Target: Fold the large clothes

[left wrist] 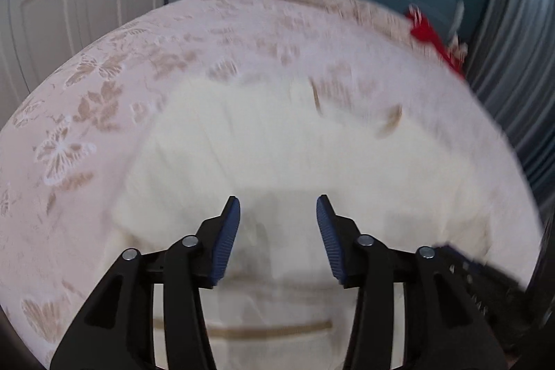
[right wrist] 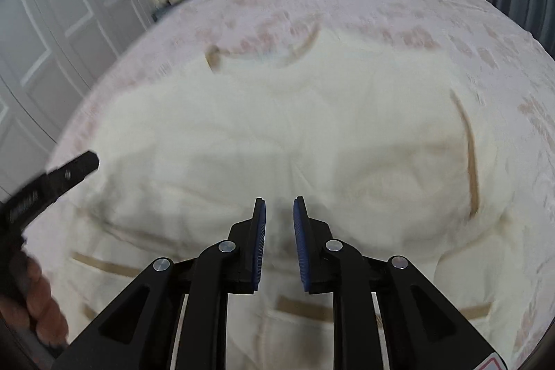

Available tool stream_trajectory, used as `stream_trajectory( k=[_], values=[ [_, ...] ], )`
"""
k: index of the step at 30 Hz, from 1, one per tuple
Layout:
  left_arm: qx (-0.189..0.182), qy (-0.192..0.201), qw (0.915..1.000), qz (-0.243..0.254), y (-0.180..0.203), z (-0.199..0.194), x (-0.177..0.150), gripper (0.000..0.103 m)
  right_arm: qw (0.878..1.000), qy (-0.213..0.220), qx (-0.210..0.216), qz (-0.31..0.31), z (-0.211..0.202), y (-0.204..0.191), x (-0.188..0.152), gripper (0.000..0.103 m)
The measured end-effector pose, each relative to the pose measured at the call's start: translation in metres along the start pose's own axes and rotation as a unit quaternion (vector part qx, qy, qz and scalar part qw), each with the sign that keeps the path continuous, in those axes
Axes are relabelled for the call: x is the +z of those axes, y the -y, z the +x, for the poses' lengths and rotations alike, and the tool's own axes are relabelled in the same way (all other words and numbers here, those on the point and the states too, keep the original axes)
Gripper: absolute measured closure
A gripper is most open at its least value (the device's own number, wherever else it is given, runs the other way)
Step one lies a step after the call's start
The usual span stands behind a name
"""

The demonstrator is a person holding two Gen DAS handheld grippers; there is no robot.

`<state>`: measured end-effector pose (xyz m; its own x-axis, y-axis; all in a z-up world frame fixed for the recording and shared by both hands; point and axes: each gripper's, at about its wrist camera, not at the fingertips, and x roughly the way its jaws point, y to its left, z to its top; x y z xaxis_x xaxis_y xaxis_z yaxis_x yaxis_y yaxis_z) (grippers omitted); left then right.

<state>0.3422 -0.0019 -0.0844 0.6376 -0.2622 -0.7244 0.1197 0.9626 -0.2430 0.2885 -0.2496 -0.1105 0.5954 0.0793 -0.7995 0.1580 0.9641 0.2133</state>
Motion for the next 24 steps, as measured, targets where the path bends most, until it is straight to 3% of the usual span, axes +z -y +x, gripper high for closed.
stream_trajectory(
  k=[5, 7, 11, 16, 22, 23, 24],
  values=[
    [0.016, 0.001, 0.9993, -0.034, -0.023, 0.029, 0.071, 0.059, 0.998, 0.004, 0.058, 0.003, 0.023, -0.021, 0.063, 0.083],
    [0.031, 0.000, 0.9987, -0.040, -0.031, 0.049, 0.095, 0.059, 0.997, -0.001, 0.081, 0.020, 0.046, -0.026, 0.090, 0.073],
    [0.017, -0.044, 0.9971, -0.059, -0.048, 0.103, 0.128, 0.059, 0.997, -0.014, 0.075, 0.006, 0.094, -0.046, 0.129, 0.070],
    [0.018, -0.082, 0.9937, -0.074, -0.065, 0.156, 0.122, 0.059, 0.995, -0.043, 0.085, 0.004, 0.155, -0.064, 0.164, 0.066],
    [0.028, -0.071, 0.9960, -0.046, -0.065, 0.178, 0.103, 0.059, 0.989, -0.084, 0.114, 0.030, 0.215, -0.075, 0.168, 0.065],
    [0.031, -0.066, 0.9966, -0.039, -0.065, 0.180, 0.101, 0.059, 0.990, -0.087, 0.113, 0.020, 0.222, -0.079, 0.165, 0.067],
    [0.034, -0.062, 0.9970, -0.031, -0.063, 0.181, 0.099, 0.059, 0.990, -0.079, 0.115, 0.008, 0.222, -0.082, 0.162, 0.082]
  ],
)
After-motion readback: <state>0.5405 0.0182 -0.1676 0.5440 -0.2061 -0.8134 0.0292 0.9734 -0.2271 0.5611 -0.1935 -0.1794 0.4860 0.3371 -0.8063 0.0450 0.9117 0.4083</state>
